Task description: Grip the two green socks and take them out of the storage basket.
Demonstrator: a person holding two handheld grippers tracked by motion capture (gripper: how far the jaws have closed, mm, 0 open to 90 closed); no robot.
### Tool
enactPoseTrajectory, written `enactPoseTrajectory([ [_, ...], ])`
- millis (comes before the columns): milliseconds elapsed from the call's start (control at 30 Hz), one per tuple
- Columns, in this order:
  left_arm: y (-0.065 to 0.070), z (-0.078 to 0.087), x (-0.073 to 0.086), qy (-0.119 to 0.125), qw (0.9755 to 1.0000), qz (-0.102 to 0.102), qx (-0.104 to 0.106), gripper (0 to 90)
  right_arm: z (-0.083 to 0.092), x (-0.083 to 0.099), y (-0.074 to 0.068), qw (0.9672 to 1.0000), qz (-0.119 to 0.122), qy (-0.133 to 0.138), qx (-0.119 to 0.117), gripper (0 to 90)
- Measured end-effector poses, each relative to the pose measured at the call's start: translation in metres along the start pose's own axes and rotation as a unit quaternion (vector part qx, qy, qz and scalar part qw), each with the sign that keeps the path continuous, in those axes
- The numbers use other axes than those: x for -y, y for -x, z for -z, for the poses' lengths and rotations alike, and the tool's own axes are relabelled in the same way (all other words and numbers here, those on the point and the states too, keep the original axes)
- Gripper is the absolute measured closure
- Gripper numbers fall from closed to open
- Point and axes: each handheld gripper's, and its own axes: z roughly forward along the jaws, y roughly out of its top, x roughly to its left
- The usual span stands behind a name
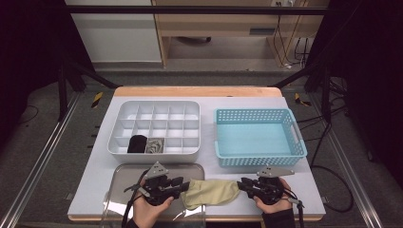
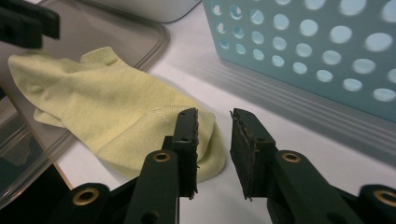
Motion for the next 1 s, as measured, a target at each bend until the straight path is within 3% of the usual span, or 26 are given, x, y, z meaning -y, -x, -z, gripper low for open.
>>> enactPoseTrajectory([
  [200,0.003,-0.005,0.019,-0.025,0.9996,-0.005,0.008,60.5,-0.013,0.004,-0.002,0.9998,-0.001,-0.013,-0.015,71.5],
  [267,0.005,-0.007,0.022,-0.029,0.9995,-0.004,0.01,62.5,-0.016,0.005,-0.003,0.9997,0.01,-0.014,-0.015,74.5],
  [400,0.008,-0.008,0.024,-0.031,0.9994,-0.015,0.007,70.1,-0.016,0.006,-0.005,0.9997,0.015,-0.014,-0.015,83.4],
  [600,0.009,-0.01,0.025,-0.039,0.9989,-0.025,0.0,83.7,-0.013,0.005,-0.006,0.9998,0.015,-0.007,-0.014,86.3],
  [667,0.011,-0.008,0.025,-0.034,0.9992,-0.023,0.004,84.1,-0.012,0.005,-0.006,0.9998,0.014,-0.007,-0.014,85.7],
  [767,0.014,-0.006,0.023,-0.017,0.9995,-0.026,0.008,74.5,-0.011,0.005,-0.005,0.9998,0.015,-0.005,-0.012,83.5],
  [1000,0.02,-0.015,0.026,-0.026,0.9989,-0.038,0.011,58.6,-0.013,0.006,-0.005,0.9998,0.016,-0.01,-0.011,84.0],
])
